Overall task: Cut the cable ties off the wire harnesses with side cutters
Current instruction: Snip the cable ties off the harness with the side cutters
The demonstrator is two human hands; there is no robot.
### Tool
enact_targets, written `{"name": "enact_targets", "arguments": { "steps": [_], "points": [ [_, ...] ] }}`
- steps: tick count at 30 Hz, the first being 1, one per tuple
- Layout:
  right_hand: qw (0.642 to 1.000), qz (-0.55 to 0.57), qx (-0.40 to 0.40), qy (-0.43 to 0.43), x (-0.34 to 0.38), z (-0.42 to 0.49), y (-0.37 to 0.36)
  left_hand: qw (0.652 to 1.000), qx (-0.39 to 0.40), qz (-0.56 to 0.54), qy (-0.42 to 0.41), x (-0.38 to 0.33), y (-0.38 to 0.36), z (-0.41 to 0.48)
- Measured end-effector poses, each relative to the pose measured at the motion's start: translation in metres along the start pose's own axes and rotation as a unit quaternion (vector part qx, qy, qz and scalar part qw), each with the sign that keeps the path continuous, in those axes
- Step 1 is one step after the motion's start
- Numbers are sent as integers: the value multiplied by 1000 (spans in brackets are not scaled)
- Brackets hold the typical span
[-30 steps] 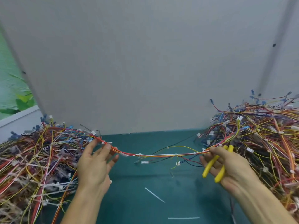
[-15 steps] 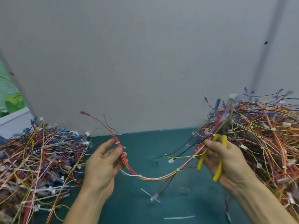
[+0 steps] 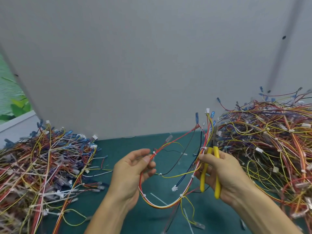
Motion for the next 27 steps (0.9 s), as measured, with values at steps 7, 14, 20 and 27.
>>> {"name": "enact_targets", "arguments": {
  "steps": [7,14,20,27],
  "points": [
    [1000,13,-9,-7,3,-1,0,955,133,257,-68,0,-7,-9],
    [992,120,-28,24,12,-8,-8,806,240,500,-206,15,-25,-24],
    [983,178,-1,30,16,-15,-19,806,231,490,-237,24,-34,-29],
    [978,183,94,29,22,-18,-18,869,272,404,-84,33,-29,-24]
  ]
}}
Point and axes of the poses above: each hand's wrist, its own z-axis towards the middle knuckle, its own y-axis out of the back of the hand, x = y × z, the point moved 2 cm from there along z, towards the middle knuckle, and after that the axes turned 14 degrees about -z, right-handed, at the moved point
